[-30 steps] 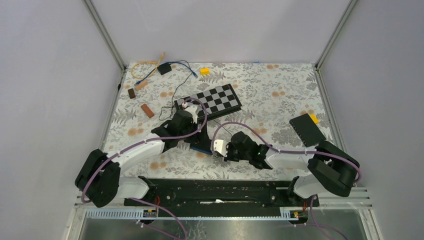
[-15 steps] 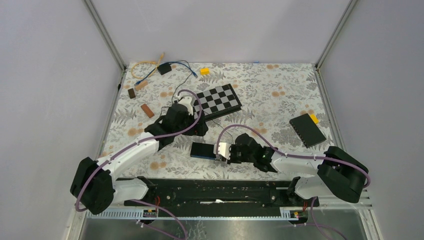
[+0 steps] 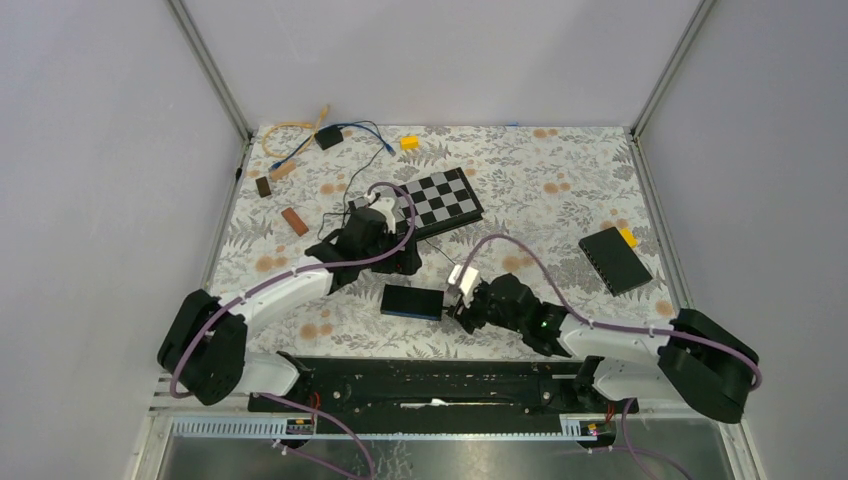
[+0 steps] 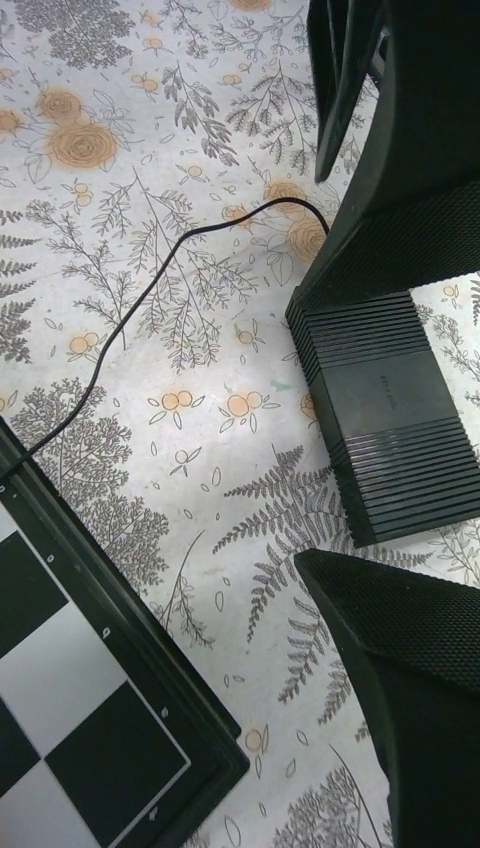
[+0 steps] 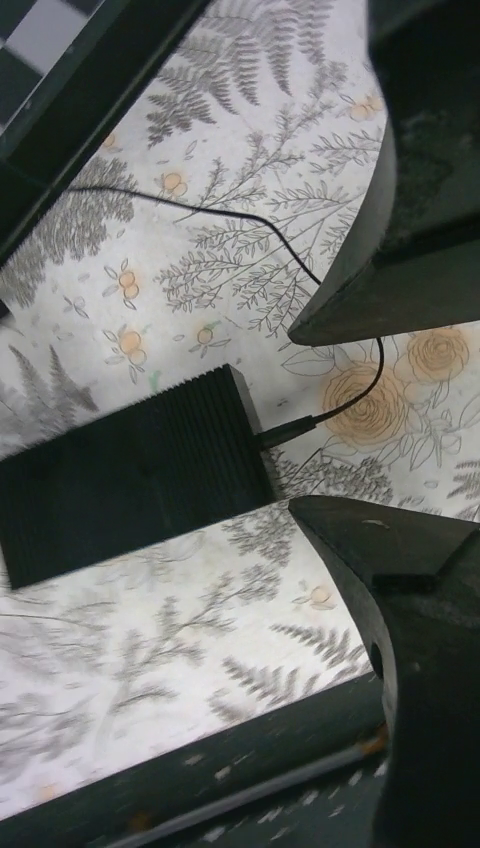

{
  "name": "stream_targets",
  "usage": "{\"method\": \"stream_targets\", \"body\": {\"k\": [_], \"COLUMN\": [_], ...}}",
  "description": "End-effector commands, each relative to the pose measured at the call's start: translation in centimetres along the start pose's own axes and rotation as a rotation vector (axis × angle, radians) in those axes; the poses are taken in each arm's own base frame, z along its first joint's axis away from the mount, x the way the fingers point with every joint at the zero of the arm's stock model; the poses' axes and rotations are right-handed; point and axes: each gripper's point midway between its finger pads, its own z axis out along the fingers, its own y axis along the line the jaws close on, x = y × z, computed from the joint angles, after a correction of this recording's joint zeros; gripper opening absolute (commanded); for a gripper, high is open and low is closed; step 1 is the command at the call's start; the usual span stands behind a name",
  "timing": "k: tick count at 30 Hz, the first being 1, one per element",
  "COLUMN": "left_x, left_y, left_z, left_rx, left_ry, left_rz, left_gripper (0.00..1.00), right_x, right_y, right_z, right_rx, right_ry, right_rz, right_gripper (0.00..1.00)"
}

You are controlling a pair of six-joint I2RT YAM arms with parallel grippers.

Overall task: Insert the plug into the switch port
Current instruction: Insert the power into the switch port.

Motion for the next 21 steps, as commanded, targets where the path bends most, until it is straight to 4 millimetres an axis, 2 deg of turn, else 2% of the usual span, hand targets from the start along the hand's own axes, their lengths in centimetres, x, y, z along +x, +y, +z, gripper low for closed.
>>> {"method": "stream_targets", "body": {"k": [1, 5, 9, 12, 15, 21], "left_x": [-1.5, -0.6, 0.3, 1.0, 1.6, 2.6], "left_y": [-1.7, -1.9, -1.9, -1.6, -1.4, -1.4], "left_z": [1.0, 1.9, 2.4, 2.6, 2.9, 3.8], "left_rx": [0.077, 0.094, 0.106, 0.099, 0.098, 0.103], "left_ry": [-0.030, 0.013, 0.046, 0.063, 0.081, 0.129], "left_rz": [-0.012, -0.016, -0.017, -0.022, -0.027, -0.032], "left_gripper": [0.90, 0.90, 0.88, 0.85, 0.79, 0.70], "right_x": [-4.5, -2.7, -1.3, -0.9, -0.8, 0.2], "right_y": [-1.3, -0.8, 0.0, 1.3, 2.5, 3.8], "right_z": [-1.1, -1.3, -1.0, -0.6, 0.1, 1.6], "right_rx": [0.130, 0.186, 0.222, 0.174, 0.116, 0.057], "right_ry": [-0.191, -0.104, 0.030, 0.082, 0.105, 0.179], "right_rz": [0.450, 0.764, 0.927, 0.979, 0.999, 0.973], "right_gripper": [0.63, 0.63, 0.65, 0.64, 0.59, 0.55]}}
